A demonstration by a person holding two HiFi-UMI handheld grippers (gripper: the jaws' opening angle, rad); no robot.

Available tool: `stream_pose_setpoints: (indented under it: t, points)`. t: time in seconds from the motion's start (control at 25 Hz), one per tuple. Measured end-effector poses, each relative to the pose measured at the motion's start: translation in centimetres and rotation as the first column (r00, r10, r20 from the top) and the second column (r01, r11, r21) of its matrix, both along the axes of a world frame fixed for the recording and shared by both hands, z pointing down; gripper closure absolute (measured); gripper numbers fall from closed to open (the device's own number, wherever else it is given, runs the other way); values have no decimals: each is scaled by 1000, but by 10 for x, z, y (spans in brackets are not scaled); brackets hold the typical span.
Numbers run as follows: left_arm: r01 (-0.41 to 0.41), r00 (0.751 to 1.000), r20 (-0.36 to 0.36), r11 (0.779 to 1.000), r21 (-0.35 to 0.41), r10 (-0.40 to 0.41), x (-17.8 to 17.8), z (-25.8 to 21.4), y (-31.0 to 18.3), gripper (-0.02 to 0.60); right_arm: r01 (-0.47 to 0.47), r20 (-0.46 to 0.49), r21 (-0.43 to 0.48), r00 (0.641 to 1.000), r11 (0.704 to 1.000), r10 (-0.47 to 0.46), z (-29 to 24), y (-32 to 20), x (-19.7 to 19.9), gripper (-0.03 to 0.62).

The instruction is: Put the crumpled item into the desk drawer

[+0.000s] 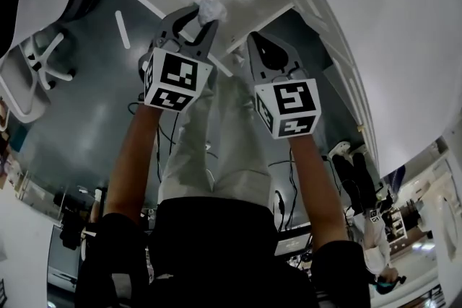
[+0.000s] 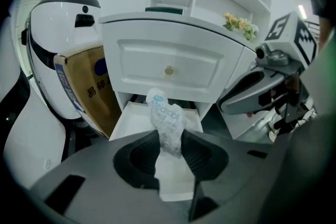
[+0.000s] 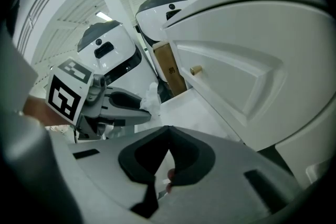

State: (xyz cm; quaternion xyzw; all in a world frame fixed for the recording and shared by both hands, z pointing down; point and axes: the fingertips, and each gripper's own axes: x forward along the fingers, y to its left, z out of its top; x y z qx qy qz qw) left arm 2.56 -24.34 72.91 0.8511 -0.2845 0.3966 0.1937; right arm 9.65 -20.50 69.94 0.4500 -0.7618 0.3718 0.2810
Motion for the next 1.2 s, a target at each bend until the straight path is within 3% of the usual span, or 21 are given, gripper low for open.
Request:
stream_pose_setpoints:
  t: [0.28,0.64,0.88,1.04,1.2]
  points:
    - [-135,988,81,991,15,133,9,32,0,468,-7,-9,-20,1000,1000,7,25,2,9,599]
    - [-306,936,195,951,38,294,13,60,-10,468,-41,-24,-44,999,998,40,48,4,17,599]
    - [-441,867,291,895,70,405,12,73,-28,468,-42,-20,-53,999,998,41,62,2,9,599]
    - [-550,791,353,833,53,500,14,85,-32,468,-31,-23,-59,999,998,30,67,5,5,599]
    - [-643,711,365,765,-8,601,21,103,-30,468,-6,-22,-70,1000,998,5,74,10,1,599]
